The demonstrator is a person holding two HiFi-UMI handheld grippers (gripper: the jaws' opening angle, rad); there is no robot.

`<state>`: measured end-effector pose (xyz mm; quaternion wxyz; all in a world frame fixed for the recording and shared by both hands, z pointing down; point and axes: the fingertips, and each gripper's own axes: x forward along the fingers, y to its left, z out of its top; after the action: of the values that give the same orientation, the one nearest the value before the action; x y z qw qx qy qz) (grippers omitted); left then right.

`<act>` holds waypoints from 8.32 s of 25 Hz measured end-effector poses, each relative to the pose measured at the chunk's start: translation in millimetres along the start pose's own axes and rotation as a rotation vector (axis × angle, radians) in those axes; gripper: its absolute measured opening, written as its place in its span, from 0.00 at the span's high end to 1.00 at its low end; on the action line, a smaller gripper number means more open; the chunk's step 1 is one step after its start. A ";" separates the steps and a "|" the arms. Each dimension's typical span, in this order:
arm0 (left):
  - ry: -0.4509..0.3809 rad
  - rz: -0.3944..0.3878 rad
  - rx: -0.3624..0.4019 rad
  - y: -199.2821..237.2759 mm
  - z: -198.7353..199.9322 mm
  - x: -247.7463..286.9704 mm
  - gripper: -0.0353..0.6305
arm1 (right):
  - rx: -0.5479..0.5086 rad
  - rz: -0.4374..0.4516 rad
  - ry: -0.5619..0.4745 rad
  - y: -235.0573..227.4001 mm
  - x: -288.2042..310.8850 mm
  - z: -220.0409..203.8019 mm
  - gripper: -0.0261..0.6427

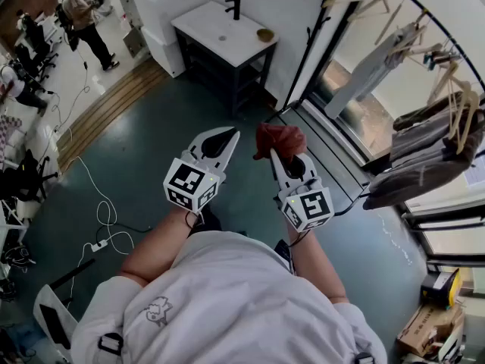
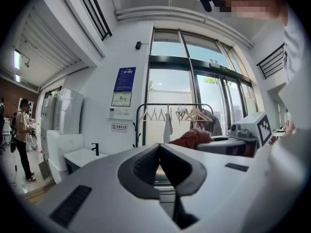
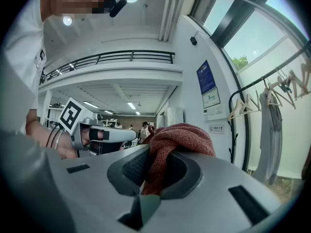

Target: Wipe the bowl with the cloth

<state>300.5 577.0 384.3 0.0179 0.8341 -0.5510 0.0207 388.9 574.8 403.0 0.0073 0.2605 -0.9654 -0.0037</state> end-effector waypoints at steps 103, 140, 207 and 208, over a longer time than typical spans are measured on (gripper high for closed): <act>0.272 -0.606 -0.026 585.4 -61.7 674.3 0.93 | 0.170 -0.501 0.202 -563.6 629.7 -93.7 0.89; 0.992 -0.363 -0.195 592.4 -374.7 773.6 0.70 | 0.289 -0.283 0.477 -647.6 661.1 -289.4 0.88; 0.357 -0.330 -0.233 734.7 -84.6 606.7 0.91 | -0.487 -0.266 0.891 -478.8 827.2 -151.8 0.89; 0.358 -0.348 -0.253 731.4 -83.4 605.3 0.91 | -0.492 -0.267 0.890 -479.4 830.1 -149.9 0.89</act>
<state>-136.2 -261.4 505.6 0.2223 0.8904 -0.3856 0.0951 -84.9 -257.6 557.7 0.4769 0.3483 -0.7980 -0.1200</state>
